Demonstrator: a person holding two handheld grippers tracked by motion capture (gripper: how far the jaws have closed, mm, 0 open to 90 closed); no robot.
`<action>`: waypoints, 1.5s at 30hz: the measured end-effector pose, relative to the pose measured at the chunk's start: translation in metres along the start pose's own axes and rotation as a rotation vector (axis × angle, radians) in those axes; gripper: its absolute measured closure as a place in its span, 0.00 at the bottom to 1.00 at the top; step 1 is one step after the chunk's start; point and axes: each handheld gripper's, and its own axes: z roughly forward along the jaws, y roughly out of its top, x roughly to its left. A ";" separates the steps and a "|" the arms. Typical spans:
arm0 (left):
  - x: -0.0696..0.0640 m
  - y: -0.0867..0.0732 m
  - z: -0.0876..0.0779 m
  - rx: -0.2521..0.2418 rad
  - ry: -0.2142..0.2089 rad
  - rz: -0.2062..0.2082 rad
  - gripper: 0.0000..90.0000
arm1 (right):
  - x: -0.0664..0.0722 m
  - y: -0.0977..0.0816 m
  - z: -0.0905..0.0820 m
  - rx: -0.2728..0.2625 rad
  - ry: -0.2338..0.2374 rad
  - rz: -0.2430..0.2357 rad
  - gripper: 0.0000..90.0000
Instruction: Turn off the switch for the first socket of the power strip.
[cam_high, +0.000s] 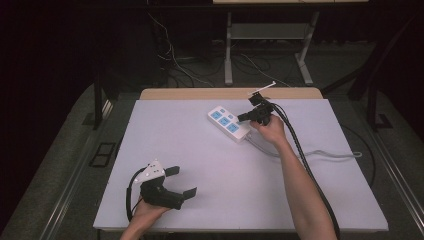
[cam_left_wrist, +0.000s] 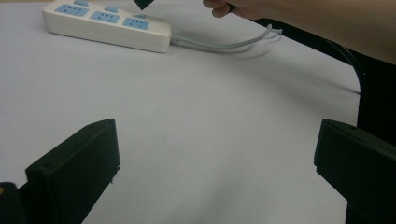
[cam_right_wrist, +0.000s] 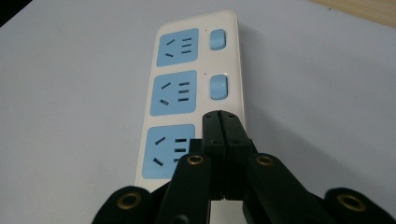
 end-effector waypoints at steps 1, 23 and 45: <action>0.000 0.000 0.000 0.001 0.000 0.001 0.00 | -0.001 0.000 0.001 0.003 0.000 0.001 1.00; -0.002 0.000 0.001 0.008 -0.009 0.010 0.00 | 0.003 -0.006 0.009 -0.008 -0.017 -0.060 1.00; -0.002 0.000 0.003 0.020 -0.010 0.021 0.00 | 0.005 -0.006 0.009 -0.001 -0.034 -0.080 1.00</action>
